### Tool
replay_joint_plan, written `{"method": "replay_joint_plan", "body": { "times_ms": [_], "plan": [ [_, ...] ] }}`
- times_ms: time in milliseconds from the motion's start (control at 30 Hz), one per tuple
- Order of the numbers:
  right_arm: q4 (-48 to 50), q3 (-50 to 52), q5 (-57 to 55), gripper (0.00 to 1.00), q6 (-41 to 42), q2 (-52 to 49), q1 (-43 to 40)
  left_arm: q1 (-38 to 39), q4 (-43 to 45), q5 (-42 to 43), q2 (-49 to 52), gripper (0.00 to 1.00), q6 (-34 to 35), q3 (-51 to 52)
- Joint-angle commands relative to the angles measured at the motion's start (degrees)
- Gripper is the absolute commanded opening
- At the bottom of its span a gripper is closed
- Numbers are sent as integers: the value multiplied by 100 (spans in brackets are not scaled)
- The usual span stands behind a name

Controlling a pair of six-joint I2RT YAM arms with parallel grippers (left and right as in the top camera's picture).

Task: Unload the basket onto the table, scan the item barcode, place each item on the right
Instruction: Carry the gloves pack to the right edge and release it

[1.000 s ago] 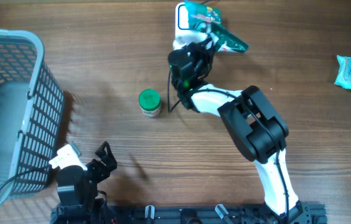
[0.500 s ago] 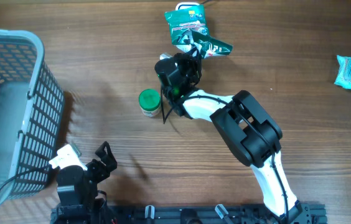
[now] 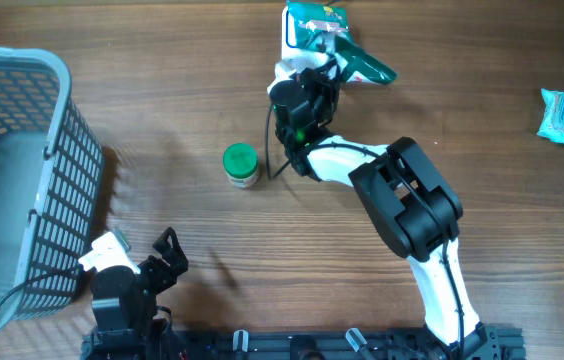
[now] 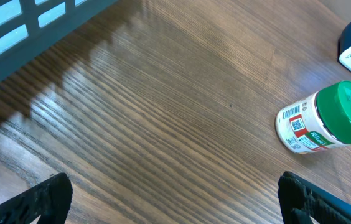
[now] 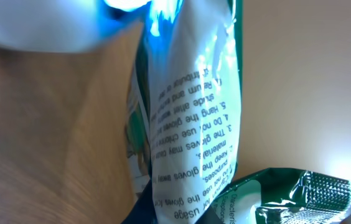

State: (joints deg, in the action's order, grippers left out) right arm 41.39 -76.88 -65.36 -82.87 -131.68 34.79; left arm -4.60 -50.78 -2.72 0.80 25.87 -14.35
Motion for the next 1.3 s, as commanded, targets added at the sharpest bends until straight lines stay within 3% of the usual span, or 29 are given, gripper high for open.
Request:
{"method": "replay_joint_plan", "body": {
  "times_ms": [0,267,467,667,767,833,867,933,1067,1267],
  "plan": [
    [273,-37,-1447,4,1270,-120,-514,26,15,-13,-42,100,31,22],
    [426,-26,-2168,4,1574,-120,-2557,26,15,-13,-42,100,31,22],
    [343,98,-1954,4,2562,-125,-4179,26,15,-13,-42,100,31,22],
    [-673,116,-1797,5,3866,-125,-4409,26,15,-13,-42,100,31,22],
    [-933,116,-1576,7,3952,-125,-4175,26,15,-13,-42,100,31,22],
    [-933,116,-1556,23,3945,-125,-4122,26,15,-13,-42,100,31,22],
    [-935,116,-1561,53,3943,-125,-4122,26,15,-13,-42,100,31,22],
    [-951,116,-1665,92,3928,-125,-4142,26,15,-13,-42,100,31,22],
    [-935,116,-1718,100,3825,-122,-4234,26,15,-13,-42,100,31,22],
    [-702,114,-1775,100,3740,-118,-4138,26,15,-13,-42,100,31,22]
  ]
}}
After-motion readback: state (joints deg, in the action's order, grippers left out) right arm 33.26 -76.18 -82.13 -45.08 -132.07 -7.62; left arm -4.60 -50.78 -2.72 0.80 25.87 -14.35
